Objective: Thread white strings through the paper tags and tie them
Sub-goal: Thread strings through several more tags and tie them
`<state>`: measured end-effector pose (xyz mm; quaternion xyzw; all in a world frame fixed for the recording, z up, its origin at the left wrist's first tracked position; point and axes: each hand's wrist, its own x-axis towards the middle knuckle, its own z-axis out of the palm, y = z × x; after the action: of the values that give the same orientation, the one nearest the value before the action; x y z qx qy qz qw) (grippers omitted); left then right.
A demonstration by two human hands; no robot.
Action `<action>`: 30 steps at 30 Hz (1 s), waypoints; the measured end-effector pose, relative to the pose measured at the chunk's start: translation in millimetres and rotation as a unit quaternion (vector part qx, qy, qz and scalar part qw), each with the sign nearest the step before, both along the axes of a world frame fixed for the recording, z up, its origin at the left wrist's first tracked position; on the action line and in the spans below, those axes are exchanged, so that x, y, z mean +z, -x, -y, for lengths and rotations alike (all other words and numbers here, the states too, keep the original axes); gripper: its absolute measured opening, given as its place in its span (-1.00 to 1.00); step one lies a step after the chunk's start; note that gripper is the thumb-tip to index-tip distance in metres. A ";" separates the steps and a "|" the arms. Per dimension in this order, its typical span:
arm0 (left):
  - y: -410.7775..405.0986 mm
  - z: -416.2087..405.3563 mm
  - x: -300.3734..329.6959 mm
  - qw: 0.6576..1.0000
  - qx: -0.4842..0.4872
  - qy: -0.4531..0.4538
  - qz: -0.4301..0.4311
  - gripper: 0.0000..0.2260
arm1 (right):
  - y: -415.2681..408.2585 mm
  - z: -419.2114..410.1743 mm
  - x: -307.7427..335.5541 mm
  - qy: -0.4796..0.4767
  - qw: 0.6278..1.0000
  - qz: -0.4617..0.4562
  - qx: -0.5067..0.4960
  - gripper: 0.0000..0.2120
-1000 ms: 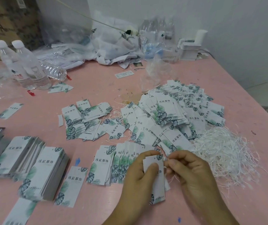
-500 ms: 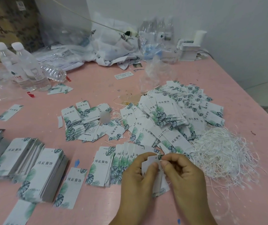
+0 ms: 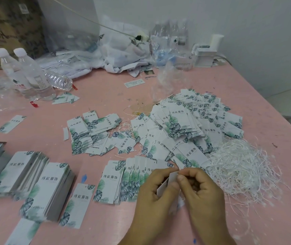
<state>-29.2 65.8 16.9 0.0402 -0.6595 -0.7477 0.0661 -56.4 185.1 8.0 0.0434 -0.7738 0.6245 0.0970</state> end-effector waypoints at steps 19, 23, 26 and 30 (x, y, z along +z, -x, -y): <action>8.9 15.2 -7.5 0.987 -0.030 -0.135 0.085 -0.78 | 5.0 -10.3 9.9 0.035 0.990 0.067 0.118 -0.82; 6.6 14.8 -9.2 0.993 -0.018 -0.101 0.063 -0.88 | 5.1 -7.6 11.6 0.031 0.988 0.074 0.135 -0.78; 6.2 15.0 -8.1 0.996 -0.011 -0.071 0.048 -0.94 | 5.1 -6.9 13.6 0.043 0.986 0.082 0.137 -0.76; 5.6 14.5 -4.0 0.997 -0.017 -0.062 0.031 -0.94 | 7.2 -9.3 13.6 0.079 0.982 0.112 0.131 -0.79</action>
<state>-34.8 51.3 12.9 0.0556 -0.6145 -0.7863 0.0302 -63.6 194.4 21.6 0.0664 -0.7157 0.6918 -0.0693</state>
